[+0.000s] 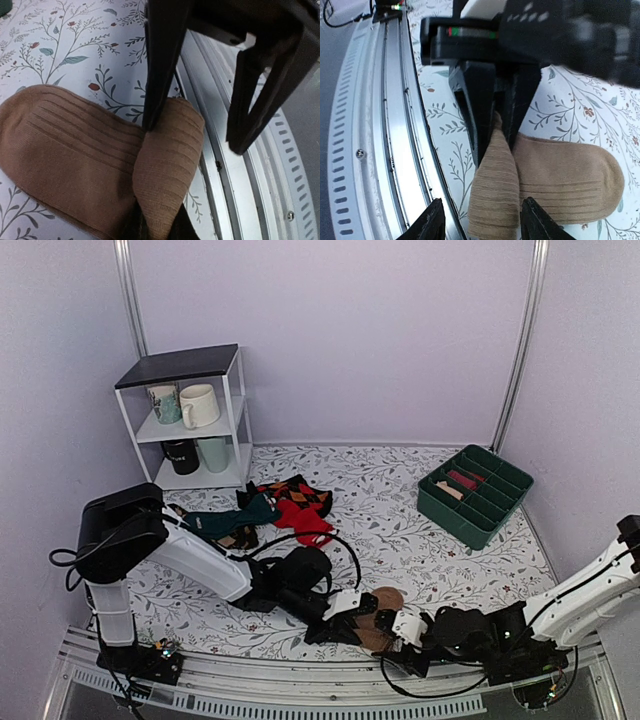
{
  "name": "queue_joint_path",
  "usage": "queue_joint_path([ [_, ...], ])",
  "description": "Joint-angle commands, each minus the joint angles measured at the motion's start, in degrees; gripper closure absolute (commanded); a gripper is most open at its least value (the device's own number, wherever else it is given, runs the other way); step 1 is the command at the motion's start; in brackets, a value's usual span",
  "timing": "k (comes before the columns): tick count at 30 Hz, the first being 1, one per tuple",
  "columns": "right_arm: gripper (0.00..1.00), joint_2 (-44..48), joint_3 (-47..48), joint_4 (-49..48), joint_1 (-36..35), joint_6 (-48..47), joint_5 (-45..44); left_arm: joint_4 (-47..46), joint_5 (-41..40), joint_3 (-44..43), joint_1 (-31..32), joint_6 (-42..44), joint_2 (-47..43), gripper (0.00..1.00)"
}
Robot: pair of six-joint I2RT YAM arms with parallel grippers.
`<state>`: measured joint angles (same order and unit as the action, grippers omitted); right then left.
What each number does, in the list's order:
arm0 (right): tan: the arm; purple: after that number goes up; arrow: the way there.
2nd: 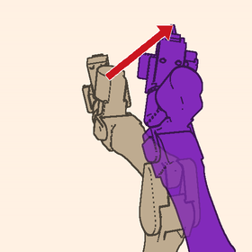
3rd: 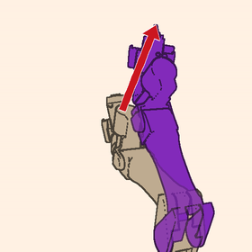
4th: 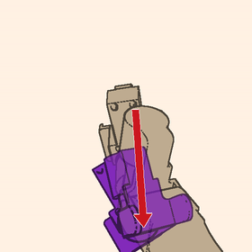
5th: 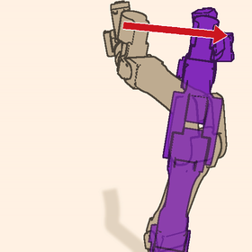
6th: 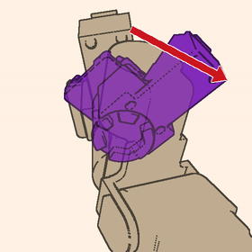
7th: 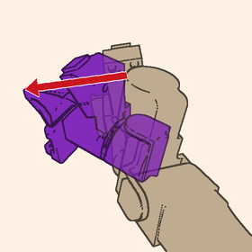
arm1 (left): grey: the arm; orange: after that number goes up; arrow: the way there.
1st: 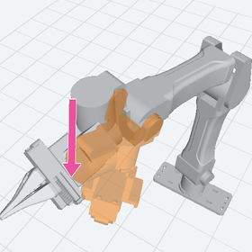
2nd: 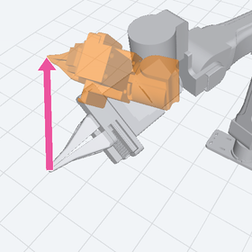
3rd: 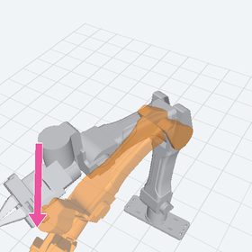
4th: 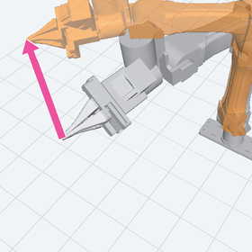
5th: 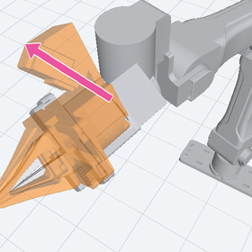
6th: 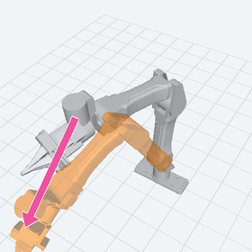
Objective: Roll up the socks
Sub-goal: Roll a pair of socks at the center of the board.
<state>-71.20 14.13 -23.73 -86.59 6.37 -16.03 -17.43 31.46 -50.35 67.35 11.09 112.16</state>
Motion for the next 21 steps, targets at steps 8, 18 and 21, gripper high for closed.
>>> queue_joint_path([
  [8, 0.59, -10.28, 6.39, 4.47, -3.13, 1.22, -5.40, 13.15, -0.68, 2.27, -0.62, -0.89, 5.32, 1.00],
  [18, 0.77, -14.52, 7.31, 6.94, -3.15, 9.18, -1.21, 12.91, -0.02, 2.02, -0.84, -0.41, 5.83, 1.00],
  [21, 0.92, -15.53, 7.48, 7.12, -3.15, 10.28, -0.67, 12.70, -0.07, 1.93, -0.90, -0.25, 5.88, 1.00],
])
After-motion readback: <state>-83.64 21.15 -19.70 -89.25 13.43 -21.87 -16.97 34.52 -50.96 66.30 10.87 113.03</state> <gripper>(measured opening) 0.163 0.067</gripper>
